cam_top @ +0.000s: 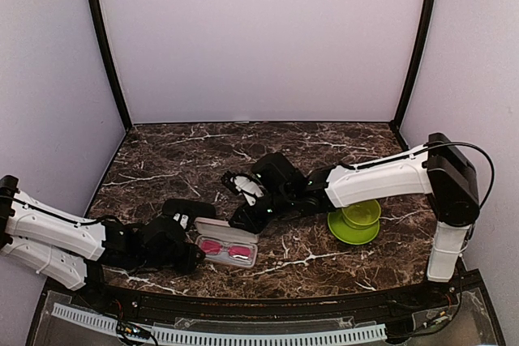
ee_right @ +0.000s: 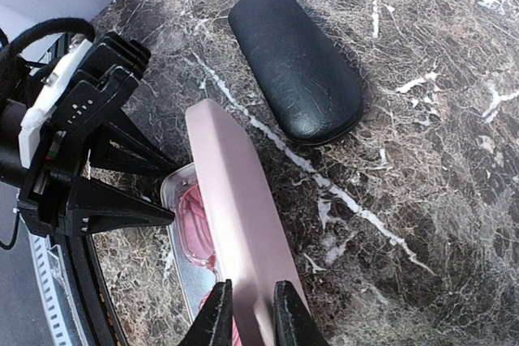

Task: Organize the sunglasses
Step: Close the case with sunglasses at the center of the board, then adjust the case with sunglasses at the center of the board.

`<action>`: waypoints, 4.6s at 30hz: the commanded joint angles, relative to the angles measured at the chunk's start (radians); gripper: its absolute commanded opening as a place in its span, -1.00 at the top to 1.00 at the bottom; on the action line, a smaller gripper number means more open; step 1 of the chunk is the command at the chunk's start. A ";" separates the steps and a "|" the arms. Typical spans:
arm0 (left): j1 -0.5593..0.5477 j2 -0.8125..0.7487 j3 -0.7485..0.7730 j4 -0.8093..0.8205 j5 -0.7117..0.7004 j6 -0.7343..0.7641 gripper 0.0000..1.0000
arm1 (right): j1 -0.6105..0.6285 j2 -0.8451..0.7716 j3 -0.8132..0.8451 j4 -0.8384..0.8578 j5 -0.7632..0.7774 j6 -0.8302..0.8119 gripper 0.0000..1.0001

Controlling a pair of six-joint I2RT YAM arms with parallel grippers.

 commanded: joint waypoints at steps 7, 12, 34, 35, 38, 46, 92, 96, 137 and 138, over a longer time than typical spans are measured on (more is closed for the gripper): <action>-0.017 0.025 0.002 -0.068 -0.008 -0.018 0.19 | 0.039 0.030 0.001 0.048 -0.022 0.034 0.68; -0.024 0.033 0.004 -0.077 -0.016 -0.030 0.19 | 0.062 0.041 -0.014 0.064 -0.013 0.055 0.70; -0.035 0.035 0.010 -0.100 -0.035 -0.053 0.21 | 0.124 0.058 -0.071 0.111 0.022 0.119 0.74; -0.034 0.035 0.010 -0.101 -0.035 -0.054 0.21 | 0.128 0.060 -0.072 0.110 0.024 0.121 0.74; -0.036 0.033 0.010 -0.103 -0.035 -0.058 0.21 | 0.133 0.061 -0.083 0.116 0.027 0.129 0.74; -0.039 0.019 0.014 -0.121 -0.038 -0.064 0.21 | 0.149 0.070 -0.093 0.132 0.025 0.153 0.74; 0.105 -0.191 0.099 -0.203 0.018 0.066 -0.08 | 0.121 -0.048 -0.097 -0.146 0.206 0.098 -0.47; 0.106 -0.133 0.095 -0.169 0.036 0.078 -0.05 | 0.124 -0.023 -0.096 -0.136 0.213 0.124 -0.47; 0.203 -0.150 0.279 -0.306 0.012 0.246 -0.35 | -0.116 -0.249 -0.178 -0.243 0.346 0.126 -0.55; 0.237 -0.152 0.297 -0.305 0.006 0.279 -0.40 | -0.128 -0.269 -0.180 -0.256 0.362 0.125 -0.56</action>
